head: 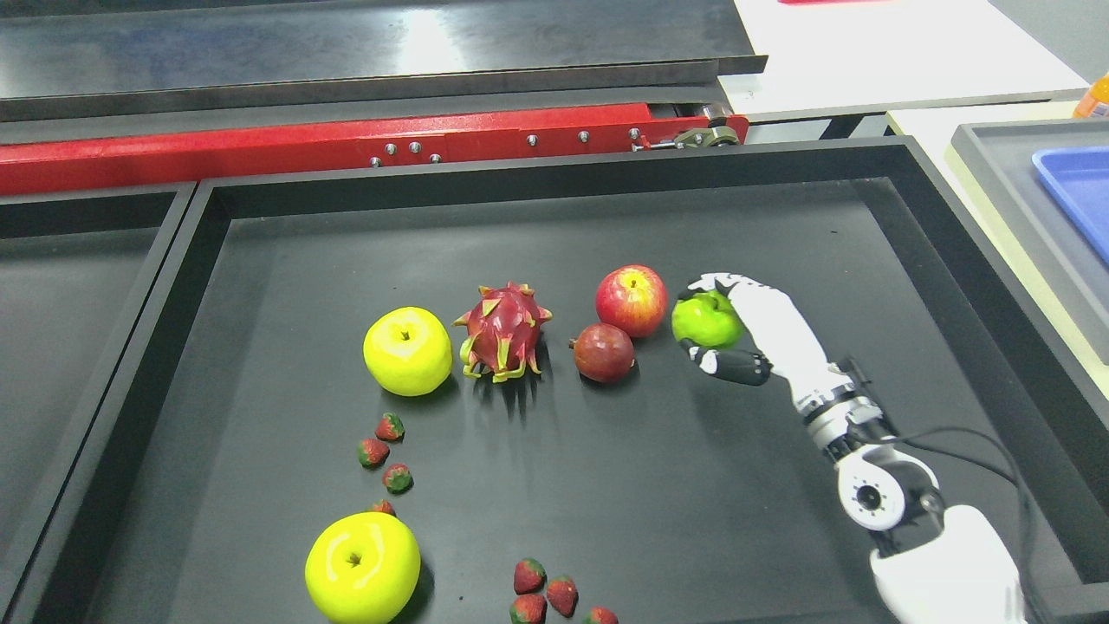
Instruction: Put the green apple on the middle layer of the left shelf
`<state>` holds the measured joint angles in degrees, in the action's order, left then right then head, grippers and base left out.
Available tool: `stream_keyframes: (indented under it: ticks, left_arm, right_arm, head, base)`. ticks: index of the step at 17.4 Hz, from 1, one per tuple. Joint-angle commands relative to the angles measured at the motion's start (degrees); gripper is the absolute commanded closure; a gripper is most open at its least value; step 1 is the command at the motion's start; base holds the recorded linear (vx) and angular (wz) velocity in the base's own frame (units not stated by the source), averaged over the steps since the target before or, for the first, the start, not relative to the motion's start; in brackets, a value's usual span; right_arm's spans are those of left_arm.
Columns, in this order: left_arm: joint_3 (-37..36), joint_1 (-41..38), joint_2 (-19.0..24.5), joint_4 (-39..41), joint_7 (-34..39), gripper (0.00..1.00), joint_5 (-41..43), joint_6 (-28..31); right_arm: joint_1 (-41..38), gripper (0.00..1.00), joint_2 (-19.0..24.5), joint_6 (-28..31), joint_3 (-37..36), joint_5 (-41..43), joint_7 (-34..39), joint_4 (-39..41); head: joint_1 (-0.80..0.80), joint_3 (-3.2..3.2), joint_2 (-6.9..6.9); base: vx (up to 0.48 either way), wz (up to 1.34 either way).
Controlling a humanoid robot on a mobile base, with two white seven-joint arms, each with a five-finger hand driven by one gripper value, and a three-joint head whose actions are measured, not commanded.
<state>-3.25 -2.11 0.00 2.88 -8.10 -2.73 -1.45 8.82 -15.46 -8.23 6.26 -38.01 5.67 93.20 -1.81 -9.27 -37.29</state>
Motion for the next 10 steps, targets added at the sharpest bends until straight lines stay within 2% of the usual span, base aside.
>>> stream_keyframes:
  ticks: [1,2,3,4,8,10]
  left_arm:
    - [0.0,0.0,1.0,-0.1,0.0,0.0,0.0,0.0]
    - [0.0,0.0,1.0,-0.1,0.0,0.0,0.0,0.0]
    - [0.0,0.0,1.0,0.0,0.0,0.0,0.0,0.0]
    - [0.0,0.0,1.0,0.0,0.0,0.0,0.0,0.0]
    - [0.0,0.0,1.0,0.0,0.0,0.0,0.0,0.0]
    - [0.0,0.0,1.0,0.0,0.0,0.0,0.0,0.0]
  right_arm:
    - [6.2,0.92,3.4,0.0,10.6,-0.5,1.9,-9.5]
    - [5.4,0.79,3.4,0.1,10.6,0.0,2.4,-9.5]
    - [4.0,0.36,3.4,1.0,10.4,0.2,3.7,-9.5]
    - [2.5,0.0,3.3,2.6,10.4,1.2,4.7,-9.4]
    - [0.9,0.0,3.7,2.4,5.3,7.7,4.5,-8.0]
    - [0.3,0.0,4.5,-0.2,-0.3,17.6,4.0,-6.5]
  head:
    - [0.0,0.0,0.0]
    - [0.0,0.0,0.0]
    - [0.0,0.0,0.0]
    - [0.0,0.0,0.0]
    - [0.0,0.0,0.0]
    - [0.0,0.0,0.0]
  base:
    - [0.0,0.0]
    - [0.0,0.0]
    - [0.0,0.0]
    - [0.0,0.0]
    - [0.0,0.0]
    - [0.0,0.0]
